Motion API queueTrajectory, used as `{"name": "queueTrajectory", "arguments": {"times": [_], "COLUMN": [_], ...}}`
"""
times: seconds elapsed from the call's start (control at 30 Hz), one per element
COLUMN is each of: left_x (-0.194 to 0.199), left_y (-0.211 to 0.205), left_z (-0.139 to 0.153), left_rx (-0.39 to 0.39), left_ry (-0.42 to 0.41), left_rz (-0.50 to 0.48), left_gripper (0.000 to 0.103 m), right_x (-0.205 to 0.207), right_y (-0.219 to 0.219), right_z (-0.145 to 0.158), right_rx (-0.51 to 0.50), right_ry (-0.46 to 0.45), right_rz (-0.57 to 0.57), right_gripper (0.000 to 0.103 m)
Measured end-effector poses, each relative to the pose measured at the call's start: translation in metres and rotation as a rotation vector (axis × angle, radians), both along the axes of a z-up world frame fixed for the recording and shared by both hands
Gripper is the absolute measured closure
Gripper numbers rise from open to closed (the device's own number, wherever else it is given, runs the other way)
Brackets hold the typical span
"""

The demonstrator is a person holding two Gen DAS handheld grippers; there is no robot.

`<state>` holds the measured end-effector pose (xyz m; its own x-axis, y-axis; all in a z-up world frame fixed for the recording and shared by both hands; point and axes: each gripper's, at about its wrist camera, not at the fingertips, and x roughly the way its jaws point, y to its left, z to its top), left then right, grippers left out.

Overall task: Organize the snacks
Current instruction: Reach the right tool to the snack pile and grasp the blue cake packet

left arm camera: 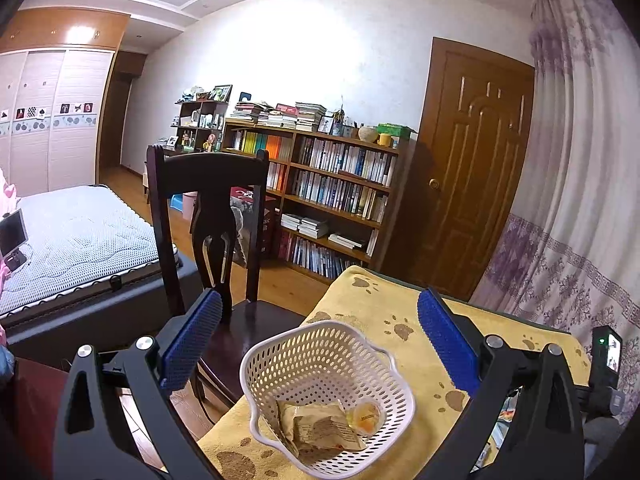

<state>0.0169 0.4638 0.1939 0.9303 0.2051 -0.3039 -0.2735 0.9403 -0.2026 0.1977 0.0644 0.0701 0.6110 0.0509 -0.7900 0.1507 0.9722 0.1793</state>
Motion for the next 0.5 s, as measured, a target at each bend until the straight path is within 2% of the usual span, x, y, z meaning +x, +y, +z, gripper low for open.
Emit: {"name": "queueTrajectory", "arguments": {"times": [0.37, 0.5], "left_x": [0.000, 0.000], "left_y": [-0.005, -0.006], "left_z": [-0.001, -0.002], "left_rx": [0.016, 0.022], "left_ry": [0.010, 0.014], "left_rz": [-0.018, -0.025], "left_gripper": [0.003, 0.003], "right_x": [0.019, 0.024], "right_y": [0.018, 0.027], "right_z": [-0.011, -0.014], "right_rx": [-0.035, -0.101], "right_ry": [0.056, 0.092], "right_rz": [0.046, 0.076], "right_gripper": [0.041, 0.040]}}
